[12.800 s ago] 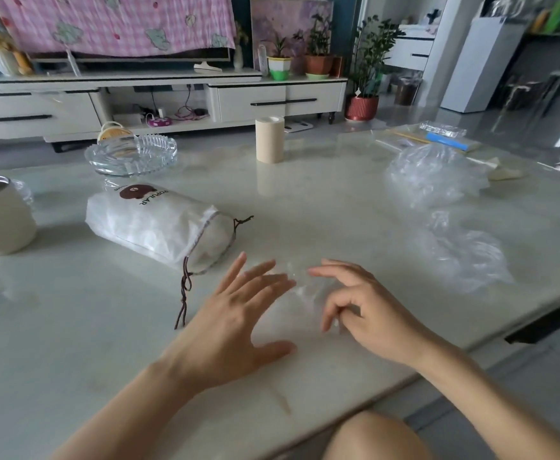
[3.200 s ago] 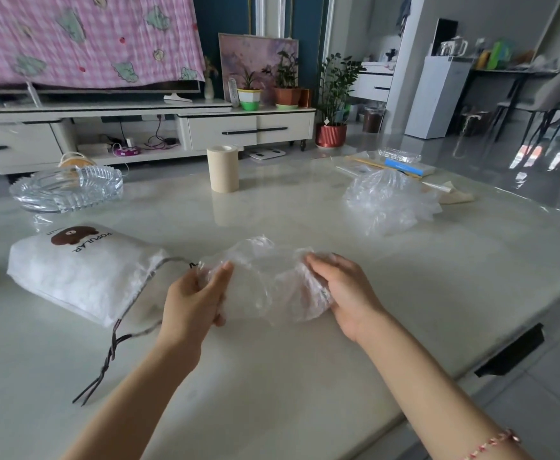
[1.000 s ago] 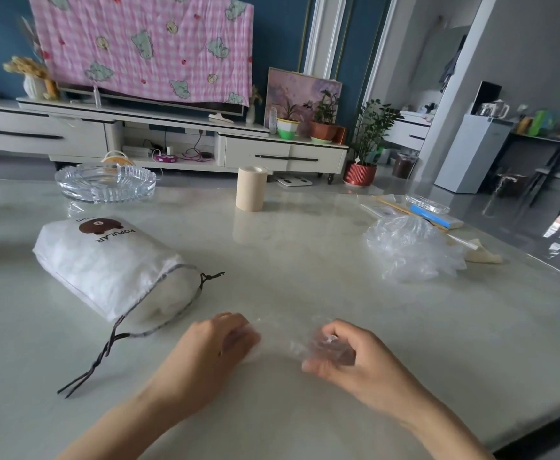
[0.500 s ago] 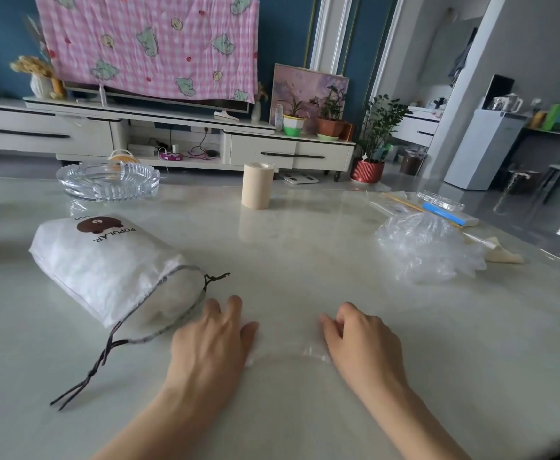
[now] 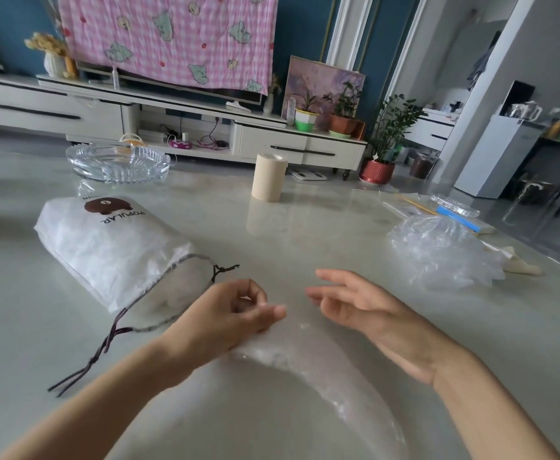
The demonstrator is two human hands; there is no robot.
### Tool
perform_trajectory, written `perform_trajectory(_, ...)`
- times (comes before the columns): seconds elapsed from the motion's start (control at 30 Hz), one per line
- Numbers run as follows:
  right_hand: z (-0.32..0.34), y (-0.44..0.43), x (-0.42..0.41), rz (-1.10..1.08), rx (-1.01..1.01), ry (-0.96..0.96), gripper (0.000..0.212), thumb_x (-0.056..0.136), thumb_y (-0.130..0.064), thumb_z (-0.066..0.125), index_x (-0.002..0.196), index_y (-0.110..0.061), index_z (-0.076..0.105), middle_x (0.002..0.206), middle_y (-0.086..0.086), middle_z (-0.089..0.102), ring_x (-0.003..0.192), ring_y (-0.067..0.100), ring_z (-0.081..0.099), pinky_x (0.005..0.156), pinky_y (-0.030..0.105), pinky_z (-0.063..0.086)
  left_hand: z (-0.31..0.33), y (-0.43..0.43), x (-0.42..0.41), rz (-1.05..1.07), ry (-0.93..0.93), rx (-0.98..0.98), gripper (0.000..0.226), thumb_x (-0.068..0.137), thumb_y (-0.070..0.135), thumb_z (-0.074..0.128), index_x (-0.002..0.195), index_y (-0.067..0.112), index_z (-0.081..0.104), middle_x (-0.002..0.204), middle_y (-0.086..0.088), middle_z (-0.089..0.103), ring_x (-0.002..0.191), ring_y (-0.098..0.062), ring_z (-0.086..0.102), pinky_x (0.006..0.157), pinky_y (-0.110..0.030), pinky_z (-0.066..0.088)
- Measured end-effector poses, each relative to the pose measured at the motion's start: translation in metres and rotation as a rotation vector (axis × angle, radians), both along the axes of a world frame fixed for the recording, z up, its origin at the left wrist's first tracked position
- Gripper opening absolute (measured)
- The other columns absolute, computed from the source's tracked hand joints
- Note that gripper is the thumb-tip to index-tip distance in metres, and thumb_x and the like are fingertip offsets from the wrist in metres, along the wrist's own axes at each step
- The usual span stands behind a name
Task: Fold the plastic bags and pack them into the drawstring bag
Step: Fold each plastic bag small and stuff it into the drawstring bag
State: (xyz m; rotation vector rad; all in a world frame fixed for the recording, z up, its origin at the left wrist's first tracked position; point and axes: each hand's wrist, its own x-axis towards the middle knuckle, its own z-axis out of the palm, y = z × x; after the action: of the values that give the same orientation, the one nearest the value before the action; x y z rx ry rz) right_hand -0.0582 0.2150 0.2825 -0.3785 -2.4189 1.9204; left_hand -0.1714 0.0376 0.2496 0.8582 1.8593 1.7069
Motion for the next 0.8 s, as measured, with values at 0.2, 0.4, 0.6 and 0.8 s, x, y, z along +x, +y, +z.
perform_trajectory(0.2,-0.005,-0.018,-0.013,0.255,-0.024,-0.188,0.009,0.082,-0.012,0.07,0.088,-0.013,0.063,0.075,-0.008,0.066,0.068,0.002,0.06,0.064,0.011,0.044,0.004,-0.004,0.001,-0.085,-0.016,-0.107,0.031,0.063,0.038,0.071,0.07,0.014,0.054,0.045,0.011,0.046,0.04,-0.003,0.034,0.039,-0.012,0.027)
perform_trajectory(0.4,-0.029,-0.011,-0.007,0.001,-0.354,-0.055,0.034,0.055,-0.02,0.084,0.079,-0.006,0.064,0.08,0.014,0.064,0.065,0.017,0.062,0.061,0.024,0.052,0.007,-0.004,-0.006,0.205,-0.287,0.21,0.041,0.071,0.045,0.067,0.09,0.011,0.058,0.067,0.002,0.056,0.054,-0.008,0.055,0.05,-0.019,0.045)
perform_trajectory(0.6,-0.032,-0.021,-0.005,-0.133,-0.482,0.063,0.022,0.072,-0.011,0.074,0.091,-0.002,0.069,0.095,0.024,0.068,0.079,0.029,0.066,0.071,0.034,0.056,-0.009,0.011,0.02,0.086,-0.311,0.079,0.048,0.081,0.028,0.07,0.105,-0.011,0.057,0.09,-0.018,0.069,0.078,-0.027,0.067,0.076,-0.039,0.057)
perform_trajectory(0.8,-0.027,-0.019,-0.012,-0.129,-0.494,0.099,0.032,0.072,-0.012,0.07,0.101,-0.001,0.065,0.092,0.018,0.068,0.077,0.026,0.066,0.07,0.033,0.056,-0.008,0.015,0.026,0.109,-0.166,0.03,0.017,0.09,0.009,0.059,0.086,-0.008,0.059,0.066,-0.012,0.065,0.053,-0.016,0.06,0.052,-0.024,0.052)
